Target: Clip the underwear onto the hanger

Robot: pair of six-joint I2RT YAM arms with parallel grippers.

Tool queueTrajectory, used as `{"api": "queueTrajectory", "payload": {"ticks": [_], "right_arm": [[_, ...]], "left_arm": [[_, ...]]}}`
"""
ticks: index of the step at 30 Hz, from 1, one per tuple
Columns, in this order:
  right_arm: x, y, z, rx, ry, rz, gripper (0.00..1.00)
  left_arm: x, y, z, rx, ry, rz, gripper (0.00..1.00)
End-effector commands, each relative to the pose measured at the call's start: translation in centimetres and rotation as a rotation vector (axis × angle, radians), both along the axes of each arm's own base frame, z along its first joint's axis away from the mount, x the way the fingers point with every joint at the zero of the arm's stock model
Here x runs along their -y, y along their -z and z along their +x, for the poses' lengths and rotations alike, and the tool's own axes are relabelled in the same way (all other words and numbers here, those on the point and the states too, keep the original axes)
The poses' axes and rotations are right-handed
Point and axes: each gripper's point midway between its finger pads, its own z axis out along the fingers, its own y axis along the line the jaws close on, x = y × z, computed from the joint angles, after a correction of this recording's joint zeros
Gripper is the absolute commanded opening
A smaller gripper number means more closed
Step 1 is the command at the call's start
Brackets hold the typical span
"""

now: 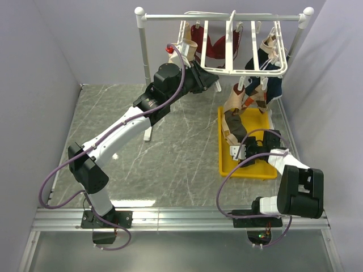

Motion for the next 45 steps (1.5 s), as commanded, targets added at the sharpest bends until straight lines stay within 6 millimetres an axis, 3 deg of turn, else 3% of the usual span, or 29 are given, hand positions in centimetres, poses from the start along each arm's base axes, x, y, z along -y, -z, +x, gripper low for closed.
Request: {"api": "queueTrajectory", "payload": {"ticks": [1,8,13,16,17,25,31,34,37,39,40,41,45], "right_arm": [[-0.1,-2.4,3.1,0.219,-0.033,0.002,0.85],[-0.6,-3.1,4.3,0.36,-0.025,0.046,0.85],[0.2,-2.4,5.2,0.34,-0.001,0.035,0.82],[0.2,-3.5,5.6,0.349,0.006,0.071,0.65],[0.1,-4.0,5.6,0.343,0.01,0.088,0.53],[-1.7,-10.7,3.3,0.319,0.011,0.223,0.0],[-2.0,-13.3,2.0,0.249,0.038,0.287,0.0],[-2.4,-12.1,0.1,0.121,0.021,0.277,0.0],[-2.8,-10.0,-0.6,0.065,-0.062,0.201,0.0],[-2.5,-8.0,0.2,0.075,-0.06,0.154,0.0],[-2.7,-6.8,-0.4,0.036,-0.053,0.156,0.0],[-2.5,-6.8,0.6,0.092,-0.05,0.14,0.0],[-2.9,-5.6,1.0,0.133,-0.048,0.17,0.0]], "left_arm": [[0.8,0.1,-0.6,0.002,0.05,-0.013,0.0],[0.8,0.4,-0.4,-0.003,0.053,-0.009,0.0],[0.8,0.5,-0.3,-0.006,0.053,-0.012,0.0],[0.7,0.4,-0.2,-0.004,0.052,-0.012,0.0],[0.7,0.5,-0.2,-0.005,0.052,-0.009,0.0],[0.5,0.9,-0.2,-0.01,0.053,-0.005,0.0],[0.8,1.3,-0.2,-0.023,0.064,-0.008,0.0],[0.8,1.2,-0.2,-0.017,0.064,-0.005,0.0],[0.8,1.0,-0.3,-0.018,0.069,-0.01,0.0],[0.8,1.1,-0.3,-0.023,0.067,-0.01,0.0],[0.8,1.2,-0.3,-0.024,0.069,-0.009,0.0],[0.8,1.2,-0.3,-0.024,0.069,-0.009,0.0],[0.9,1.2,-0.1,-0.022,0.067,-0.009,0.0]]}}
